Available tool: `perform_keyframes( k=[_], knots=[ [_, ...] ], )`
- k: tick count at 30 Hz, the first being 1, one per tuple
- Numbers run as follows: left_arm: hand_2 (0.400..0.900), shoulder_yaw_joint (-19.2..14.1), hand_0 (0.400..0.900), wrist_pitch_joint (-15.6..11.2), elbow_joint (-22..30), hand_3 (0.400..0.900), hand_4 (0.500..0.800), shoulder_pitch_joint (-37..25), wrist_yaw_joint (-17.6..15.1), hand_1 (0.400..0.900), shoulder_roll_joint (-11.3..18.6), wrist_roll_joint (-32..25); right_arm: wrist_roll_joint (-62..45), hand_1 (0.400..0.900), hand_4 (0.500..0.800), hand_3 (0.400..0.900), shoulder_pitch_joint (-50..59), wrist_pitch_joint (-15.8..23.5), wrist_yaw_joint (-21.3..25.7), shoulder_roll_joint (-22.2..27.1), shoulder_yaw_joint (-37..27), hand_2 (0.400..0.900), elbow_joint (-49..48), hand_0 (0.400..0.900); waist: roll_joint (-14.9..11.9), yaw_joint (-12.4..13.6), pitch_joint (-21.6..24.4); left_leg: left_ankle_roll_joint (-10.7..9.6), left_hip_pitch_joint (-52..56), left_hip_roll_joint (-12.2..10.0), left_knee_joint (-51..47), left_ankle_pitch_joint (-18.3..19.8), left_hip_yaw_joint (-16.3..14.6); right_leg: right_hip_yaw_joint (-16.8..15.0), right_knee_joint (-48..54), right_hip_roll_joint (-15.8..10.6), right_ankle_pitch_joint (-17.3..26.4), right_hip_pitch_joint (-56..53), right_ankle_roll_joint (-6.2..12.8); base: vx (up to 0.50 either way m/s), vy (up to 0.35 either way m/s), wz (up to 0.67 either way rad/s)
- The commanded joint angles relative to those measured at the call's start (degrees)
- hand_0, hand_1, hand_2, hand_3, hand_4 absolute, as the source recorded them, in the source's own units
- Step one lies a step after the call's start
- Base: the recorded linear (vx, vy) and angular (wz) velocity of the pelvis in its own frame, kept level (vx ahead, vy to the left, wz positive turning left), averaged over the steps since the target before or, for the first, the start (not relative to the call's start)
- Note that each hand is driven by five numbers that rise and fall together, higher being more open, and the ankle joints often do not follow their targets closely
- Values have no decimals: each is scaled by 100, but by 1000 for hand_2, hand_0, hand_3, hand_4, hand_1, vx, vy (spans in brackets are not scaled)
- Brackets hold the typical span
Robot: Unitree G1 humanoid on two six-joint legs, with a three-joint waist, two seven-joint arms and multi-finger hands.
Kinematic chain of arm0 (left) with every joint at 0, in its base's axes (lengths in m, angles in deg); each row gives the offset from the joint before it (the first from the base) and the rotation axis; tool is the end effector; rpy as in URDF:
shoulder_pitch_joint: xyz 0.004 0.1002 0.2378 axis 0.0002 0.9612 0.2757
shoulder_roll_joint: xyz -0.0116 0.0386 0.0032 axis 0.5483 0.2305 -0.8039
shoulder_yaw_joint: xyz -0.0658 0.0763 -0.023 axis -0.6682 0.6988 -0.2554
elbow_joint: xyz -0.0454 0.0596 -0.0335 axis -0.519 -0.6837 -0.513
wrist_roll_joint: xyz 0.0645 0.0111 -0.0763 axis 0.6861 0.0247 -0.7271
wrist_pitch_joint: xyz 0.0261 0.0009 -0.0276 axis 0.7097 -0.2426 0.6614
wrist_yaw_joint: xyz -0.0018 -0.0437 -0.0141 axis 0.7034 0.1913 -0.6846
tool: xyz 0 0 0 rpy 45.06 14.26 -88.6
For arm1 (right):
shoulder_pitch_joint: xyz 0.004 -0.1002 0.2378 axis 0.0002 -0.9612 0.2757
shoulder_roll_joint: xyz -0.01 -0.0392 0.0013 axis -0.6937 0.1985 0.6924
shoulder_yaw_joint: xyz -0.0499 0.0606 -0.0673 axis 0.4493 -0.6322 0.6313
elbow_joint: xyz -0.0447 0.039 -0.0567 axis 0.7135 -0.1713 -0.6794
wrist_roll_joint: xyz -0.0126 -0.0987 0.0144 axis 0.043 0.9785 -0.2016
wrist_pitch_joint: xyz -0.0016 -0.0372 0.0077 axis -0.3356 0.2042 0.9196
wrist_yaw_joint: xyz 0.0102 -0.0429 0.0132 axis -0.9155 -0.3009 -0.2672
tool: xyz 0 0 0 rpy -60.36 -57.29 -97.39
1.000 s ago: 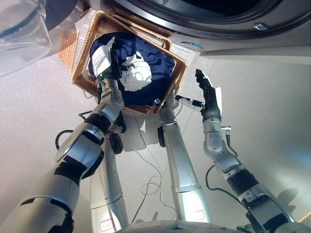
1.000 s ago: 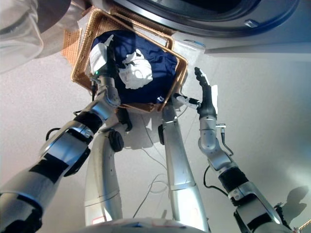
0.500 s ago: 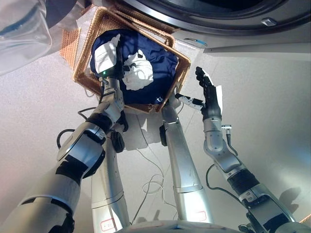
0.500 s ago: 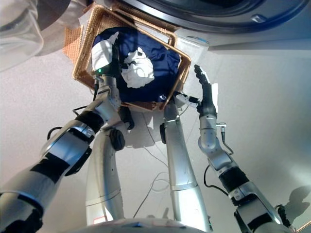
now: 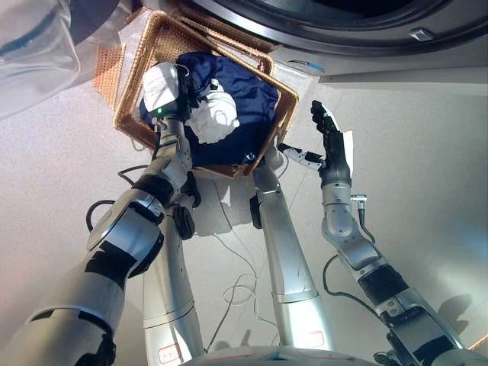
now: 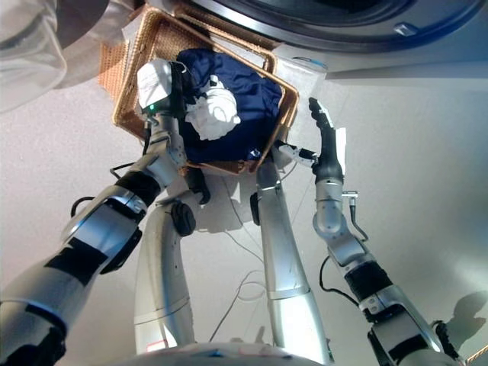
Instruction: Put the clothes in the basket into the washing machine.
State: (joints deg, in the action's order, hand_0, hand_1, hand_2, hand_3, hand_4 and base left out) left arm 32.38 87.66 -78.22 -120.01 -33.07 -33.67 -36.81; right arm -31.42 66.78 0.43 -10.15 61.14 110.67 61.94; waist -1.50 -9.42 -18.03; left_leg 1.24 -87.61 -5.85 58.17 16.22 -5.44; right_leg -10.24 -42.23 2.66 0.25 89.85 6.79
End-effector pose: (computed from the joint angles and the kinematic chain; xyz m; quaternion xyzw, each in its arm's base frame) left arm 0.3670 0.1486 0.1450 0.5532 -0.1281 0.2018 0.7980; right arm 0.2595 -0.1593 0.0767 -0.1546 -0.1900 -0.0851 0.9658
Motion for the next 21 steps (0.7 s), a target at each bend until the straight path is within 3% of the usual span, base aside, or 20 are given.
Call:
perform_keyframes(
  k=[1, 15, 16, 17, 21],
  knots=[
    [400, 178, 400, 109, -355, 400, 500, 554, 190, 400, -239, 32, 133, 900, 800, 900, -99, 314, 230, 80, -59, 900, -677, 900, 230, -337, 36, -96, 126, 52, 300, 395, 22, 444, 578, 159, 470, 9, -39, 15, 2, 12],
    [412, -54, 412, -242, -82, 412, 507, 754, 194, 412, -468, -585, 252, 900, 800, 900, 45, 210, 270, 143, 171, 900, -220, 900, 302, -284, 354, -344, 2054, 247, -2006, -416, 96, 448, 2147, -160, 748, -1619, -44, 61, -2, 20],
    [757, -50, 757, -258, -49, 757, 714, 773, 204, 757, -453, -582, 251, 900, 800, 900, 28, 208, 249, 153, 191, 900, -211, 900, 291, -282, 353, -358, 2194, 254, -2152, -458, 115, 467, 2246, -189, 762, -1744, -49, 73, -5, 16],
    [900, -60, 900, -275, 5, 900, 800, 809, 210, 900, -427, -583, 239, 900, 800, 900, -13, 220, 215, 179, 190, 900, -254, 900, 276, -291, 364, -372, 2323, 274, -2343, -534, 126, 462, 2354, -222, 793, -1855, -49, 58, -5, 15],
    [900, -24, 900, -282, 58, 900, 800, 718, 169, 900, -415, -593, 234, 900, 800, 900, -54, 239, 163, 248, 181, 900, -396, 900, 190, -386, 373, -360, 2414, 360, -2654, -858, 179, 490, 2636, -340, 999, -1995, -64, -43, -35, 31]
  ],
)
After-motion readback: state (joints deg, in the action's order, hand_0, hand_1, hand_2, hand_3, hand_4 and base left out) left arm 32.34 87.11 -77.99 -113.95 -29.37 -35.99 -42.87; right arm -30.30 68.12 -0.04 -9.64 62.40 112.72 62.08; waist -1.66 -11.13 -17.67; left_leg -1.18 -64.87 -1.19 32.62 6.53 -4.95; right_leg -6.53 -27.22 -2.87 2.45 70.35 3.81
